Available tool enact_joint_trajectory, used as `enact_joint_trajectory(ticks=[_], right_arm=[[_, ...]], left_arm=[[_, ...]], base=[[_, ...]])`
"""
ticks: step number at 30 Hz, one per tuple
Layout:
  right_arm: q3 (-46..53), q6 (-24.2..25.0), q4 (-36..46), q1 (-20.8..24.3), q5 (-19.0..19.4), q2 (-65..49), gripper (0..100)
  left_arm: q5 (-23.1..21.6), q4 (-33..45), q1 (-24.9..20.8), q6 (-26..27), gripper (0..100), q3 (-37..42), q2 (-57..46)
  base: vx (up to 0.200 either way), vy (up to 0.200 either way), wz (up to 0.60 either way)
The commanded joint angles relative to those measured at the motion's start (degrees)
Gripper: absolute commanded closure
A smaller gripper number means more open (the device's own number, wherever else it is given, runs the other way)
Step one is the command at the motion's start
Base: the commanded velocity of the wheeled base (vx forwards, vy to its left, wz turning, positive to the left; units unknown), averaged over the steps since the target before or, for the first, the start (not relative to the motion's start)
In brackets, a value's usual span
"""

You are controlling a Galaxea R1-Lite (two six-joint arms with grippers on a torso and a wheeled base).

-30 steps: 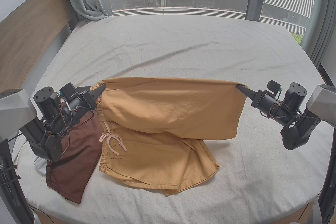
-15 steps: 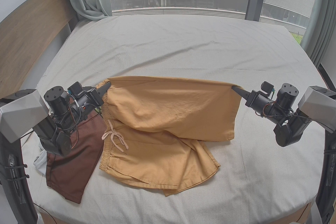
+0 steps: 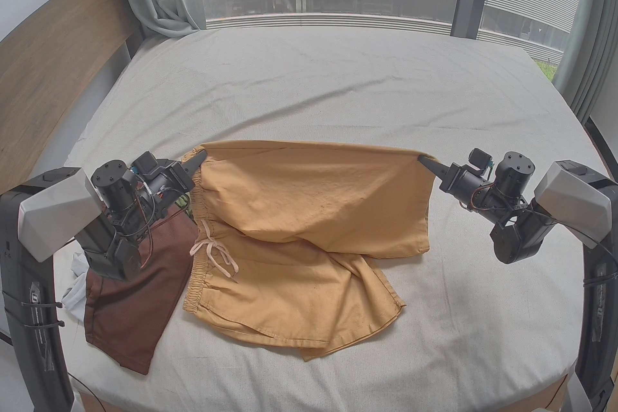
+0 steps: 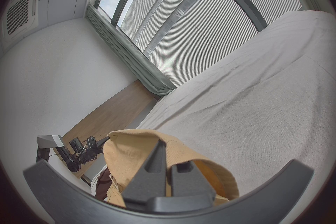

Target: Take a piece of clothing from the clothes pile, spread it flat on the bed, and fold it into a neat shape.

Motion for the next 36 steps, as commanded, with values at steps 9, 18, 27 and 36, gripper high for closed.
enact_joint_trajectory(ticks=[9, 18, 27, 36], right_arm=[[-2.12, 0.09, -0.05, -0.12, -0.01, 2.38, 100], [-1.51, -0.17, -1.02, 0.14, -4.94, 2.82, 0], [12.12, -0.96, -4.10, 2.43, -4.85, -3.77, 0], [31.63, -4.74, -6.29, 6.56, -4.94, -12.47, 0]], left_arm=[[0.05, -0.01, 0.38, -0.30, 100, -3.13, 3.08], [0.93, 0.78, -0.85, -2.14, 0, -2.25, 2.46], [1.28, 5.27, -0.41, -2.14, 0, 3.37, -1.40], [0.84, 6.76, 1.70, -1.70, 0, 15.32, -9.49]], base=[[0.000, 0.000, 0.00], [0.000, 0.000, 0.00], [0.000, 0.000, 0.00], [0.000, 0.000, 0.00]])
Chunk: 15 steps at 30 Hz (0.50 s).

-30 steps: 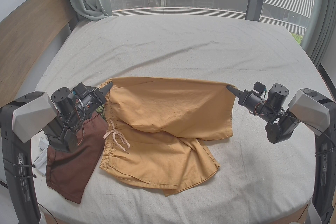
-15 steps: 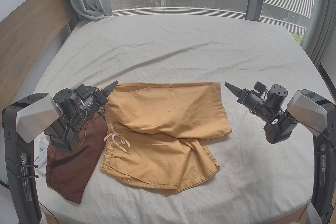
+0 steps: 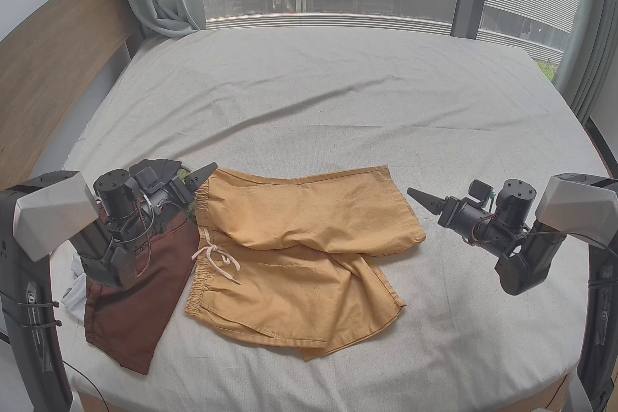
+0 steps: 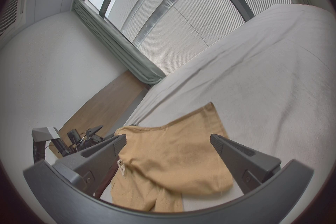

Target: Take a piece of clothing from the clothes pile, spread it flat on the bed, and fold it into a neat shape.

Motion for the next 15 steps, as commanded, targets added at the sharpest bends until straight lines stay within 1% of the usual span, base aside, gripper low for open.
enact_joint_trajectory(ticks=[1, 4, 7, 8, 9, 10, 11, 15], right_arm=[[11.43, -1.73, -1.31, 3.32, 0.01, -7.64, 0], [15.29, -1.73, -1.31, 3.67, 0.01, -8.96, 0], [17.31, -1.65, -1.31, 4.11, -0.34, -9.40, 0], [17.40, -1.65, -1.31, 4.11, -0.34, -9.40, 0], [18.11, -1.65, -1.31, 4.29, -0.25, -9.75, 0], [18.19, -1.56, -1.31, 4.29, -0.25, -9.75, 0], [18.46, -1.47, -1.31, 4.20, -0.34, -9.66, 0], [20.04, -1.47, -1.31, 4.20, -0.51, -9.31, 0]], left_arm=[[-0.58, 0.46, 1.46, 0.28, 0, 9.48, -7.55], [-1.54, -0.24, 1.55, 1.16, 0, 15.19, -10.18], [-2.86, -1.29, 1.46, 3.62, 0, 19.32, -11.68], [-2.86, -1.29, 1.46, 3.80, 0, 19.50, -11.68], [-3.21, -1.73, 1.28, 6.52, 0, 21.08, -11.76], [-3.21, -1.73, 1.28, 6.96, 0, 21.25, -11.76], [-3.30, -1.82, 1.19, 9.16, 0, 22.05, -11.76], [-3.39, -2.17, 1.02, 11.89, 0, 24.07, -11.76]], base=[[0.000, 0.000, 0.00], [0.000, 0.000, 0.00], [0.000, 0.000, 0.00], [0.000, 0.000, 0.00], [0.000, 0.000, 0.00], [0.000, 0.000, 0.00], [0.000, 0.000, 0.00], [0.000, 0.000, 0.00]])
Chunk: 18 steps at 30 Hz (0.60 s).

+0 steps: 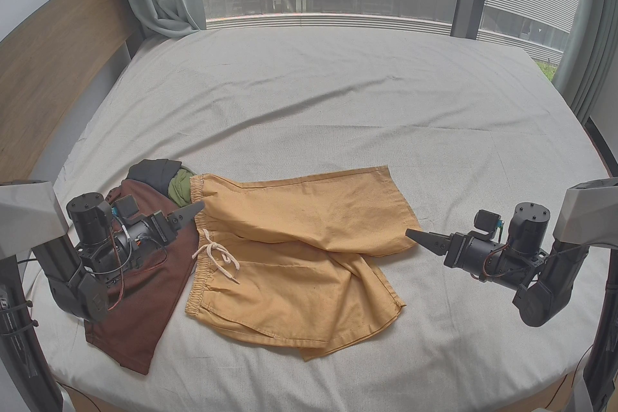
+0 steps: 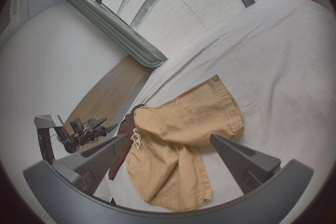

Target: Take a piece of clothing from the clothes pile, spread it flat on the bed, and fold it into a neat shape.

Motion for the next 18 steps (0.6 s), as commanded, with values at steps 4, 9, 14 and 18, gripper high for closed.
enact_joint_trajectory(ticks=[4, 9, 14, 18], right_arm=[[2.50, -0.03, 0.01, 0.81, -2.61, -0.55, 0], [3.21, -0.03, 0.10, 1.78, -2.87, 1.56, 0], [3.82, 0.05, 0.36, 2.92, -3.75, 4.55, 0], [3.38, 0.32, 0.10, 2.92, -4.45, 7.98, 0]], left_arm=[[-2.80, -2.12, -0.05, 4.18, 0, 5.59, -1.47], [-7.29, -4.32, 0.39, 7.96, 0, 8.67, -0.59], [-7.38, -4.32, 0.48, 10.60, 0, 9.19, 1.17], [-7.38, -4.41, 0.48, 12.09, 0, 9.02, 2.57]], base=[[0.000, 0.000, 0.00], [0.000, 0.000, 0.00], [0.000, 0.000, 0.00], [0.000, 0.000, 0.00]])
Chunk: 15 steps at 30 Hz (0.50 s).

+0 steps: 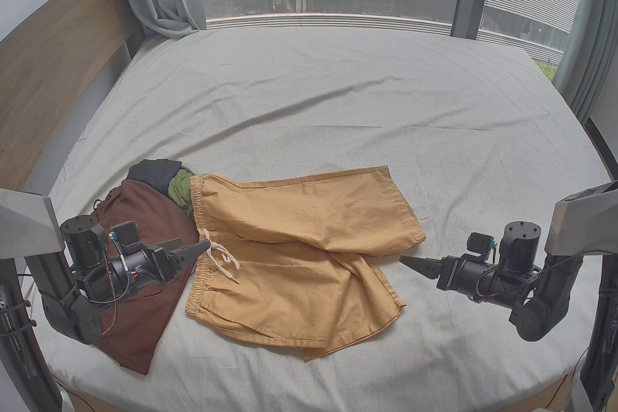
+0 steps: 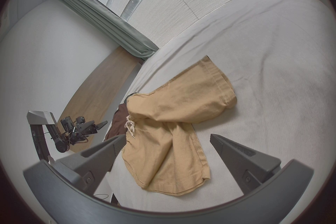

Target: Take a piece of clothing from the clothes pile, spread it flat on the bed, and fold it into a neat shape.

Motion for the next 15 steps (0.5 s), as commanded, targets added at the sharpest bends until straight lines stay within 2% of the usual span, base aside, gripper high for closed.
enact_joint_trajectory(ticks=[1, 11, 12, 15], right_arm=[[-0.35, 0.23, -0.18, 0.34, -0.56, 5.04, 0], [0.18, 2.43, -0.10, 0.43, -0.56, 8.47, 0], [-0.17, 5.86, -0.18, 1.40, -0.64, 9.18, 0], [-0.26, 7.26, -0.18, 1.66, -0.64, 9.97, 0]], left_arm=[[-0.01, -0.06, 0.06, 1.13, 0, 0.12, 2.21], [-0.10, -0.06, -0.02, 1.13, 0, 0.12, 2.12], [-0.10, -0.06, -0.02, 1.13, 0, 0.12, 2.12], [-0.10, -0.14, -0.02, 1.13, 0, 0.03, 2.03]], base=[[0.000, 0.000, 0.00], [0.000, 0.000, 0.00], [0.000, 0.000, 0.00], [0.000, 0.000, 0.00]])
